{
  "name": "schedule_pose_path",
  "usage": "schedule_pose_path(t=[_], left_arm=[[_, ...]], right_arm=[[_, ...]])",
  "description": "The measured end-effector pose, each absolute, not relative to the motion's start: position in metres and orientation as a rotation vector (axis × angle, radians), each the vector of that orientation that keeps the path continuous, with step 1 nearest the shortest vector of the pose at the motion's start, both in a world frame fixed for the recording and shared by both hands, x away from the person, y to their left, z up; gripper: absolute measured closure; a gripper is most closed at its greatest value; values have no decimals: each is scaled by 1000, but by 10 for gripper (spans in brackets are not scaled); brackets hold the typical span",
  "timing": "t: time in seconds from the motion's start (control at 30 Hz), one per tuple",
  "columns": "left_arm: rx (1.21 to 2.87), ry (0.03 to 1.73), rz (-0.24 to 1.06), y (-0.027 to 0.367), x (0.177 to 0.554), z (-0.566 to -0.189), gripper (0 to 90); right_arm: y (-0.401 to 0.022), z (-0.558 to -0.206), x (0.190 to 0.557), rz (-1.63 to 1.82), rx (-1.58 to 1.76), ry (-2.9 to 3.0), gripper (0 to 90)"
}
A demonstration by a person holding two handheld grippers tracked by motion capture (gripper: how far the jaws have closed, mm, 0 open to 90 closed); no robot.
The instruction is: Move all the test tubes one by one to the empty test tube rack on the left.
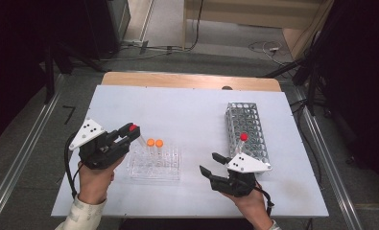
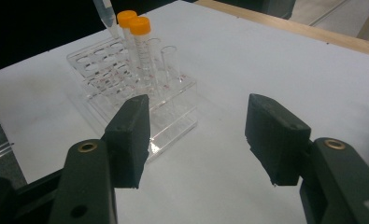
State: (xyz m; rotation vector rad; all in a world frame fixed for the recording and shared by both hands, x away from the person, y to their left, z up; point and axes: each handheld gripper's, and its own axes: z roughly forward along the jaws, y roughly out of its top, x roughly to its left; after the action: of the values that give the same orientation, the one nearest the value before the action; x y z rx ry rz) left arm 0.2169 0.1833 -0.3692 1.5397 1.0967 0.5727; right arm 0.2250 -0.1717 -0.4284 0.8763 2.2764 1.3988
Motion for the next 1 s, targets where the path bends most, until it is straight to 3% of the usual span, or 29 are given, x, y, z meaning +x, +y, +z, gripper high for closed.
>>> schedule_pose_path(t=[1.0], left_arm=[[1597, 1139, 689, 175, 224, -386, 702]], right_arm=[[-173, -429, 226, 1389, 875, 2280, 369]])
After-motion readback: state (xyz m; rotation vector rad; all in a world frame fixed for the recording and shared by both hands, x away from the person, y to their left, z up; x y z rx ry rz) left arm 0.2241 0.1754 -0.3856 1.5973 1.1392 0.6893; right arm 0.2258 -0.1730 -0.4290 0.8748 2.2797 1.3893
